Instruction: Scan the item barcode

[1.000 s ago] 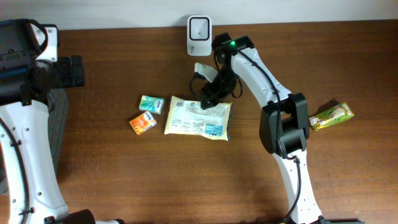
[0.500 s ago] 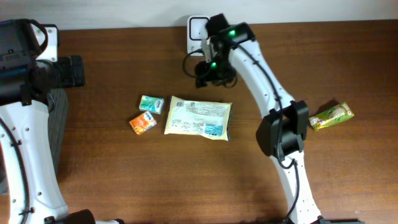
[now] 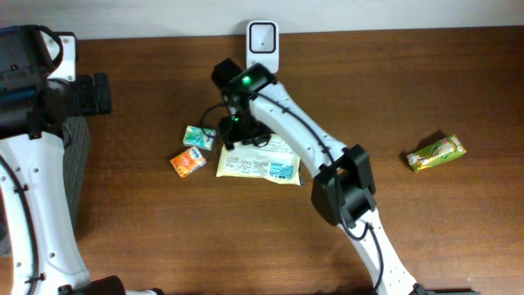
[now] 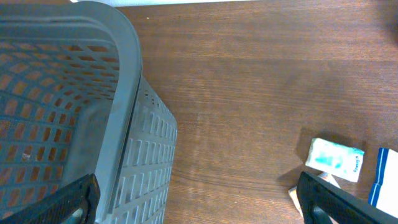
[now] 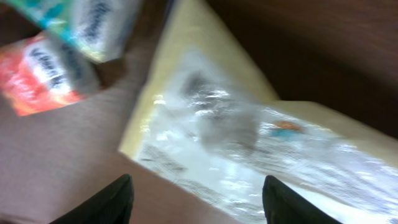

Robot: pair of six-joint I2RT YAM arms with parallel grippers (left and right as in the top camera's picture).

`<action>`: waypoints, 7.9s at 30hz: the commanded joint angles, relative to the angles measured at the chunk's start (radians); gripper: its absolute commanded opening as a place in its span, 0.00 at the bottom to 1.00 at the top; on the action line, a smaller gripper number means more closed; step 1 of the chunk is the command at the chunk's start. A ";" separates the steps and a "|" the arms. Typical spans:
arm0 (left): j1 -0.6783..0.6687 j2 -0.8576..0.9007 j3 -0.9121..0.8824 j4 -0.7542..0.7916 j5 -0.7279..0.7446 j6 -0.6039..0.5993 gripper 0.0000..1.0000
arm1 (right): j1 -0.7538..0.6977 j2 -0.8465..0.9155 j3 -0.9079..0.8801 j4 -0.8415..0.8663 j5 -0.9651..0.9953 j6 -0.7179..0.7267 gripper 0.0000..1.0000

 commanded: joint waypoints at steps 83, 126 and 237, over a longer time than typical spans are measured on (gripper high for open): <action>0.006 0.000 -0.002 0.002 -0.007 0.016 0.99 | -0.432 -0.544 -0.304 0.035 -0.841 -1.102 0.04; 0.006 0.000 -0.002 0.002 -0.007 0.016 0.99 | -0.176 -0.476 -0.306 0.482 0.554 -0.739 0.04; 0.006 0.000 -0.002 0.002 -0.007 0.016 0.99 | -1.181 -0.576 -0.771 0.434 -0.200 -0.436 0.04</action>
